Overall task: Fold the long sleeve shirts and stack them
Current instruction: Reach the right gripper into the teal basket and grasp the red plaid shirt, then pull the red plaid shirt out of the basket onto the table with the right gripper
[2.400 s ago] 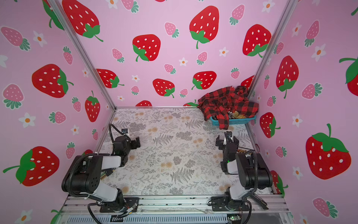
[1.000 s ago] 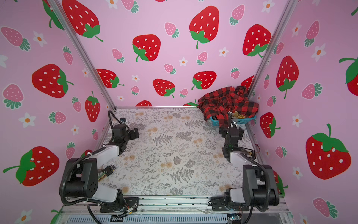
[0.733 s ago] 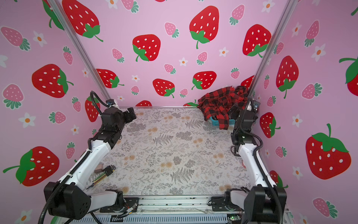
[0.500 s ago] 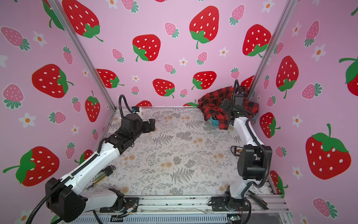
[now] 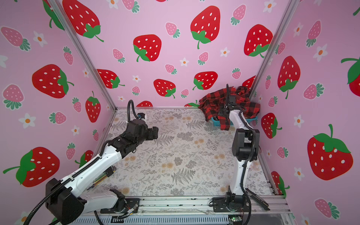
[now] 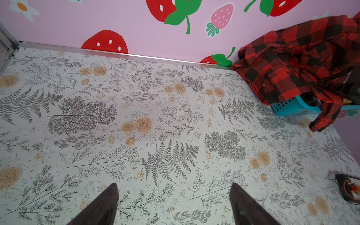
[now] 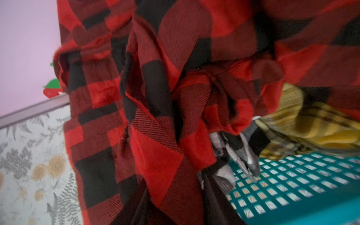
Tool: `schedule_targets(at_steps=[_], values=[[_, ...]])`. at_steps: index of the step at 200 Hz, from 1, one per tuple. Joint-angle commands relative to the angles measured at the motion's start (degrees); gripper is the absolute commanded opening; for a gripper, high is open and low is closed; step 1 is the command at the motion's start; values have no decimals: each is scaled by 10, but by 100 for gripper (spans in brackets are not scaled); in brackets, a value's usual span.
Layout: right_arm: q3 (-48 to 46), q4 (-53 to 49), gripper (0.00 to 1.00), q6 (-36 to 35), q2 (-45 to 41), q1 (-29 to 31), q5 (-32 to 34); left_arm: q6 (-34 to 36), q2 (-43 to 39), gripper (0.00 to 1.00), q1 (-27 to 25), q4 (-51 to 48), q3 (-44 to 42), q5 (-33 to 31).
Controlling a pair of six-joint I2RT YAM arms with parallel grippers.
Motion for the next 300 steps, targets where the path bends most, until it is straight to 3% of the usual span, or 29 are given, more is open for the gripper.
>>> schedule_targets(at_steps=[1, 17, 55, 78, 103, 129, 156, 189, 215, 228, 265, 300], values=[[20, -30, 16, -1, -10, 5, -10, -15, 6, 89, -1, -21, 6, -20], [12, -22, 0, -5, -38, 18, -9, -18, 9, 86, -1, -25, 14, -20], [35, -35, 0, -41, -128, 95, -17, -52, 7, 84, 1, -48, 41, -65], [61, -34, 0, -66, -191, 174, -29, -79, -7, 84, 7, -69, 49, -112], [89, -20, 0, -111, -243, 276, -91, -116, -47, 85, 25, -76, 29, -144], [102, 18, 0, -154, -294, 387, -134, -164, -86, 86, 77, -105, 10, -123], [105, 58, 0, -142, -325, 431, -219, -207, -106, 84, 149, -152, -7, -69], [64, 94, 0, -123, -364, 438, -285, -214, -138, 84, 183, -155, -39, -44], [-76, 137, 0, -116, -432, 424, -221, -208, -136, 85, 184, -156, -43, -28], [-141, 138, 0, -92, -450, 409, -150, -208, -123, 85, 184, -158, -46, -13], [-310, 107, 0, 9, -447, 291, -40, -229, -91, 85, 181, -162, -74, 26], [-343, -11, 0, 78, -378, 186, 91, -251, -92, 86, 156, -174, -114, 30]])
